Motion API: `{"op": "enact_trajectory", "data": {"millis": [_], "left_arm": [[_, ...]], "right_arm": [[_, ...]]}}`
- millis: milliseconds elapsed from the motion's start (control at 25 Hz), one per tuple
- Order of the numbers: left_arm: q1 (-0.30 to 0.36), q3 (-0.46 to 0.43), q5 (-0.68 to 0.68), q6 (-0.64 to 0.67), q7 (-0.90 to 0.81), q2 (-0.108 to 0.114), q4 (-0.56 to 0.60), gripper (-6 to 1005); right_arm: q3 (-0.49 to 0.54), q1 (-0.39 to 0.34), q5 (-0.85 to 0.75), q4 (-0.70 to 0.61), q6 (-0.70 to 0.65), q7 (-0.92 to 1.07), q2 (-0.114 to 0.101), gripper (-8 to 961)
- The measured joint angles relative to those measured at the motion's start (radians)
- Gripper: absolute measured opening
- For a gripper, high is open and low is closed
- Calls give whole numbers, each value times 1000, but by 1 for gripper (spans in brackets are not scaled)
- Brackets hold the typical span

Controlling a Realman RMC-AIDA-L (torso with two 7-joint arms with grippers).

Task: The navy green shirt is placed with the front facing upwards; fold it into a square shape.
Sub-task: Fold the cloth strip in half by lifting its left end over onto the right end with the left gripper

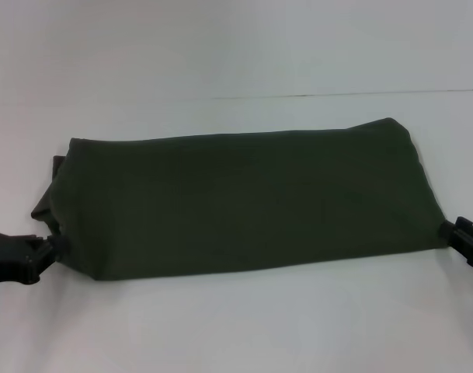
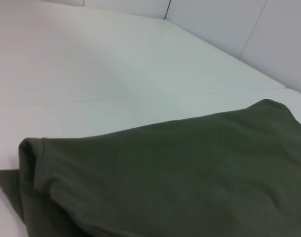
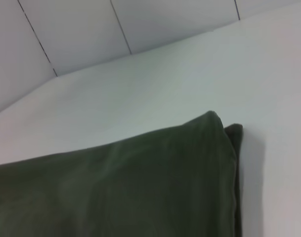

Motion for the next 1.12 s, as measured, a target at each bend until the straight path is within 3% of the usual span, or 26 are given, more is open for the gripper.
{"op": "enact_trajectory", "data": {"millis": [480,680,1120], "left_arm": [[-16,2,1,-3,0,0,-2,6],[-18,2,0,-14,0,0,-4,6],[-24,2,0,-22,0,0,-6,6]], "right_arm": [[-52,17,-5,18,29,-1,-1,335],[-57,22,-5,18,34,0,-1,96],[-55,16,-5,8,33,11,-1,16]]}}
